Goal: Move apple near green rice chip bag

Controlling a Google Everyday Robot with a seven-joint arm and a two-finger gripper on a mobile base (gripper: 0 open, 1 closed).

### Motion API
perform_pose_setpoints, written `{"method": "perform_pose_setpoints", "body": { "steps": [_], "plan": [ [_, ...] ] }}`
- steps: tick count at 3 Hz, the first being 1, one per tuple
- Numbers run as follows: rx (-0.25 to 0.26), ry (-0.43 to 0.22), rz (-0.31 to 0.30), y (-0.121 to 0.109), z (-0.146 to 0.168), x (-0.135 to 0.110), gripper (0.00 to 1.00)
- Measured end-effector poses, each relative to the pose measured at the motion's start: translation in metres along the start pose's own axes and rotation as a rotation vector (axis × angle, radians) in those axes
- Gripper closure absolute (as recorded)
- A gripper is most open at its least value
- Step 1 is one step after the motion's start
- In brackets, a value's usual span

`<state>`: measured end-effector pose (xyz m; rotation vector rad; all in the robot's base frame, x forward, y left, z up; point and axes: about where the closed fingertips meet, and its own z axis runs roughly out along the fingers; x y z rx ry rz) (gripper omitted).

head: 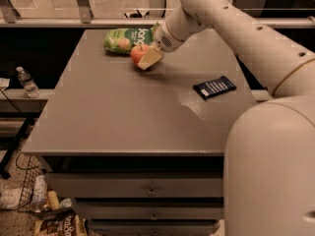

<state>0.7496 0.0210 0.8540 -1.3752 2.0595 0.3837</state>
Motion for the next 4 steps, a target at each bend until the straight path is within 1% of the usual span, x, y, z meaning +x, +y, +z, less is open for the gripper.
{"method": "perform_pose_setpoints", "body": {
  "steps": [1,2,4],
  "plan": [
    [-0.004,0.002,-0.001,0.002,0.002,0.0,0.82],
    [-0.01,0.005,-0.001,0.003,0.006,0.0,0.57],
    [-0.02,0.009,-0.002,0.006,0.012,0.001,0.12]
  ]
}}
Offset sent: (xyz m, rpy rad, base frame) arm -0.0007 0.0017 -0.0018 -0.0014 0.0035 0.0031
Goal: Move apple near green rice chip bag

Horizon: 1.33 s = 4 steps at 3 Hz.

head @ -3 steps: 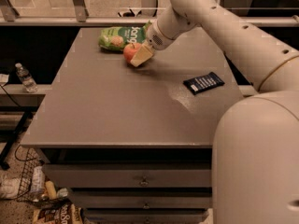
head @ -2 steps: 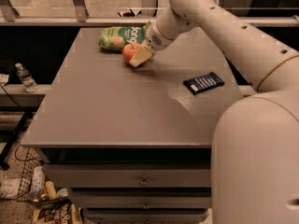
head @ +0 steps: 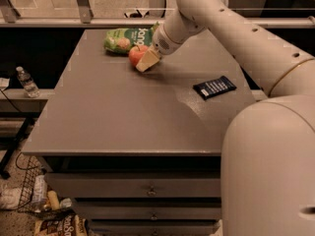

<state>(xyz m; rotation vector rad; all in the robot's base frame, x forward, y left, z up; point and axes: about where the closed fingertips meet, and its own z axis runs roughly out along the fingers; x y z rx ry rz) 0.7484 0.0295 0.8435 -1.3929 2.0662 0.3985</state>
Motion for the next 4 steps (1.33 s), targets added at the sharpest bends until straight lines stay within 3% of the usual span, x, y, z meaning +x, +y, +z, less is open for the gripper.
{"method": "perform_pose_setpoints", "body": {
  "steps": [1,2,4],
  "plan": [
    [-0.005,0.002,0.0,0.001,0.003,0.0,0.0],
    [-0.005,0.001,0.0,0.001,0.003,0.0,0.0],
    [0.032,-0.097,-0.004,-0.006,-0.024,-0.008,0.0]
  ]
}}
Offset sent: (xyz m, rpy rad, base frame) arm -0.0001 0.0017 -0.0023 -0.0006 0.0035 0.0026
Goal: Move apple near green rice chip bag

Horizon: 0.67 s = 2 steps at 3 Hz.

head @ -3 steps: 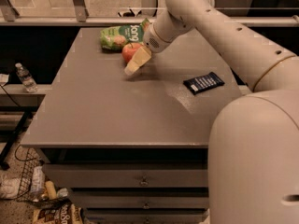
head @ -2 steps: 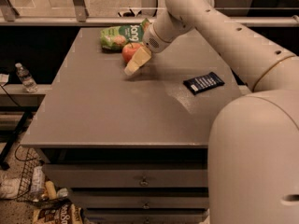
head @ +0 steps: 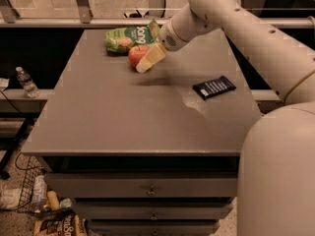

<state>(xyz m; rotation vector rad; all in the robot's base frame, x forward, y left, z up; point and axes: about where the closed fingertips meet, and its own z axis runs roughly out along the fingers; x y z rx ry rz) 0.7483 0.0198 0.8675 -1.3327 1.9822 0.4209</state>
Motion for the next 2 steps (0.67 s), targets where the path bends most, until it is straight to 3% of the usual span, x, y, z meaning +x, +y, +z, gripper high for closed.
{"method": "perform_pose_setpoints", "body": {
  "steps": [2],
  "plan": [
    [0.129,-0.092,0.008,-0.024,-0.066,-0.005,0.0]
  ]
}}
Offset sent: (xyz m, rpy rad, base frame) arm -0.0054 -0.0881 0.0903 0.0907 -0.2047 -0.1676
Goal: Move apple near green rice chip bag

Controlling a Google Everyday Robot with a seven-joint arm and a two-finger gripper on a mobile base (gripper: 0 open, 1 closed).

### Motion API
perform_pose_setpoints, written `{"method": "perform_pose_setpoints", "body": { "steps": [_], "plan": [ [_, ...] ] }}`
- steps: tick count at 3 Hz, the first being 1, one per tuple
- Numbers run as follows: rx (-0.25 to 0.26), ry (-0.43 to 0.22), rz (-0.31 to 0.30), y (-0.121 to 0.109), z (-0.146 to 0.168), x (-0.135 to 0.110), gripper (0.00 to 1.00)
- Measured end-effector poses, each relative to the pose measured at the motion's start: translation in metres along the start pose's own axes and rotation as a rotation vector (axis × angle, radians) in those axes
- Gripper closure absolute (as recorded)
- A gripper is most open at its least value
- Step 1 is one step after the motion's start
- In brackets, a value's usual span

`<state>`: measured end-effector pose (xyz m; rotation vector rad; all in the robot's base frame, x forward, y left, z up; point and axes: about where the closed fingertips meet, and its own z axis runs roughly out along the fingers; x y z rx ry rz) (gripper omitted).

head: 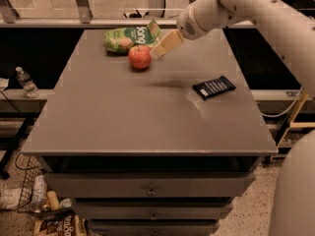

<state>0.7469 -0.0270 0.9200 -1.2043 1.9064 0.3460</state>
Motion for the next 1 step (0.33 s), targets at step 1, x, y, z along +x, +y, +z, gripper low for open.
{"method": "perform_pose_setpoints", "body": {
  "steps": [1],
  "plan": [
    [0.074,-0.042,0.027,-0.0154,-0.0301,0.0016,0.0]
  ]
}}
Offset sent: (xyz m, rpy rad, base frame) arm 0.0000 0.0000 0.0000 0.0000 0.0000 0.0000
